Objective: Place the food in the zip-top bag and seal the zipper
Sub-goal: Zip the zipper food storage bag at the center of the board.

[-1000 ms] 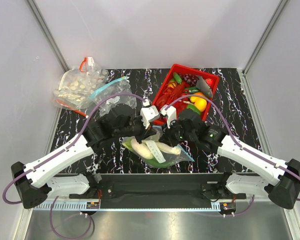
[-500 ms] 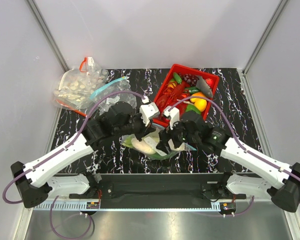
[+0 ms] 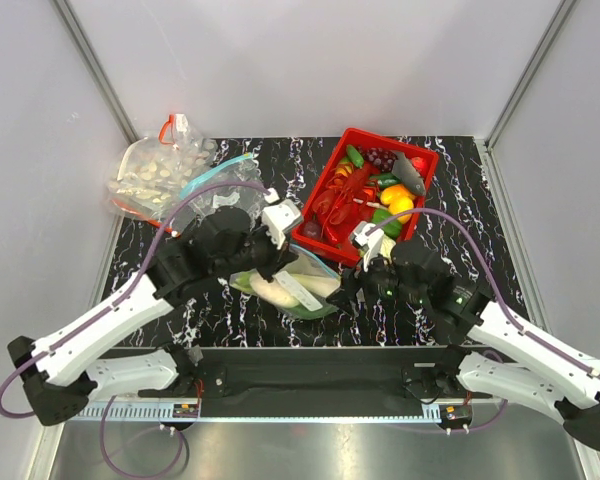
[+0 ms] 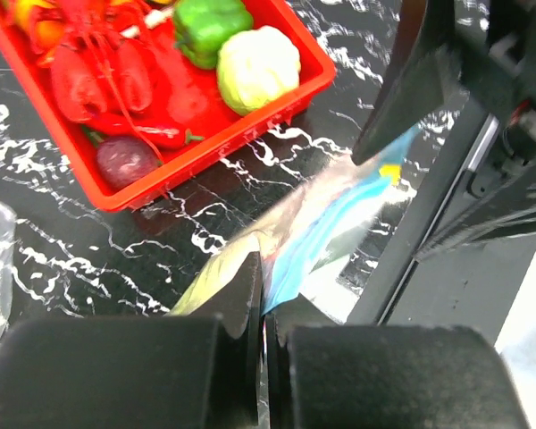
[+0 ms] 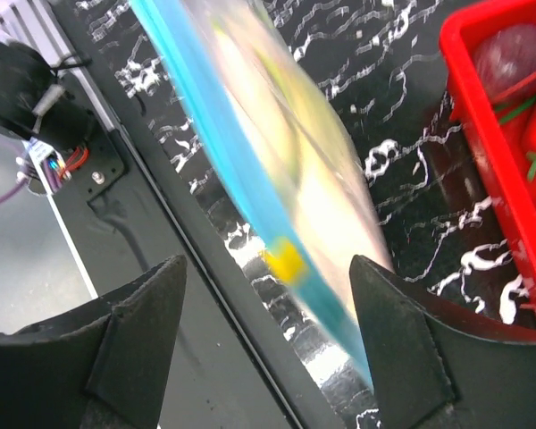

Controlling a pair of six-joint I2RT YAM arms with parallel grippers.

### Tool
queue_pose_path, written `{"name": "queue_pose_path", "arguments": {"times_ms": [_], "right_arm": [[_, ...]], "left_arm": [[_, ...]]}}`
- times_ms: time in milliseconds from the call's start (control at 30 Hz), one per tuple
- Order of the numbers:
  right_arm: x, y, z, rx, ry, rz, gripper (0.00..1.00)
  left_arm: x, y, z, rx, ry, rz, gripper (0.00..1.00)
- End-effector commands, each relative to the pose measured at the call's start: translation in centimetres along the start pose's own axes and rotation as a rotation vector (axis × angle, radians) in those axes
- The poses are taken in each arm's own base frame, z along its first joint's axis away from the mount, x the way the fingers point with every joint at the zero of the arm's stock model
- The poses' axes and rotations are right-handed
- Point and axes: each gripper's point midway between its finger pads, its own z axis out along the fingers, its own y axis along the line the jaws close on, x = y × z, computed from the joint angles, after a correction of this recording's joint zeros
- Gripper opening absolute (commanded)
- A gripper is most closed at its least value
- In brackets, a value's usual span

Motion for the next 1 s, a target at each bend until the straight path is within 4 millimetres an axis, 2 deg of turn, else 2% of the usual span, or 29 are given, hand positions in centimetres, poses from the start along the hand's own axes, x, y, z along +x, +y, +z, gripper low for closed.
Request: {"name": "queue_pose_path", "arguments": {"times_ms": [0, 100, 133, 200, 233, 267, 333, 367, 433, 467, 533, 567, 600, 667, 700, 733, 800, 833, 867, 933, 967], "right_arm": [[-1.1, 0.4, -0.1, -0.016, -0.079, 0.006, 0.78], [-1.0, 0.1, -0.2, -0.005, -0.111, 0.006, 0.75], [-0.8, 0.0, -0.1, -0.005, -0.118, 0.001, 0.70], [-1.1, 0.1, -0.4, -0.011, -0.138, -0.006, 0.49], [-1.3, 0.2, -0.5, -0.016, -0.146, -0.011, 0.27], [-1.5, 0.2, -0.5, -0.016, -0.155, -0.012, 0.17], [-2.1, 0.4, -0.9, -0.019, -0.181, -0.014, 0.09], [-2.3, 0.4, -1.0, -0.019, -0.189, -0.017, 0.00], [-2.8, 0.6, -1.4, -0.024, -0.206, -0.019, 0.00], [-3.2, 0.8, -1.7, -0.024, -0.208, -0.021, 0.00], [-3.8, 0.8, -2.2, -0.008, -0.189, -0.018, 0.00], [-3.9, 0.9, -2.2, -0.012, -0.172, -0.020, 0.00], [-3.8, 1.0, -1.8, -0.014, -0.141, -0.018, 0.00], [-4.5, 2.2, -2.3, -0.057, -0.093, -0.018, 0.00], [-4.2, 2.3, -1.6, -0.065, -0.049, -0.011, 0.00], [-5.0, 2.8, -2.1, -0.076, -0.034, -0.013, 0.00], [-4.8, 3.3, -1.4, -0.109, 0.022, -0.013, 0.00], [-5.2, 3.7, -1.7, -0.124, 0.035, -0.023, 0.00], [-5.1, 4.2, -1.7, -0.156, 0.050, -0.030, 0.00], [-5.0, 4.5, -1.5, -0.179, 0.067, -0.042, 0.00], [-4.8, 4.6, -1.4, -0.188, 0.076, -0.046, 0.00]], "left_arm": [[-4.2, 0.7, -3.3, -0.056, -0.149, -0.052, 0.00], [-4.6, 0.4, -4.6, -0.047, -0.173, -0.064, 0.00], [-4.7, 0.2, -4.9, -0.041, -0.176, -0.063, 0.00], [-4.9, 0.1, -5.4, -0.041, -0.184, -0.060, 0.00], [-5.0, 0.2, -5.8, -0.046, -0.185, -0.060, 0.00], [-5.1, 0.2, -5.9, -0.050, -0.184, -0.059, 0.00], [-5.1, 0.0, -6.0, -0.039, -0.179, -0.056, 0.00], [-5.0, -0.1, -5.9, -0.031, -0.173, -0.056, 0.00], [-4.4, 0.0, -5.5, -0.035, -0.153, -0.061, 0.00], [-4.2, 0.2, -5.4, -0.044, -0.146, -0.060, 0.05], [-3.5, 1.4, -5.1, -0.107, -0.133, -0.067, 0.25], [-3.6, 1.5, -5.3, -0.116, -0.136, -0.054, 0.37], [-3.7, 1.4, -5.4, -0.112, -0.138, -0.048, 0.59], [-4.7, 0.9, -5.7, -0.081, -0.158, -0.022, 0.75], [-5.2, 0.0, -5.9, -0.028, -0.164, -0.008, 0.82], [-6.3, -0.8, -6.6, 0.012, -0.180, 0.014, 0.85], [-6.9, -2.4, -6.4, 0.113, -0.161, 0.057, 0.91], [-7.5, -3.0, -6.9, 0.146, -0.157, 0.085, 0.93], [-7.3, -3.4, -6.1, 0.177, -0.127, 0.095, 0.93], [-7.3, -4.3, -5.8, 0.217, -0.094, 0.136, 0.94], [-6.9, -4.2, -4.8, 0.207, -0.061, 0.148, 0.94]]}}
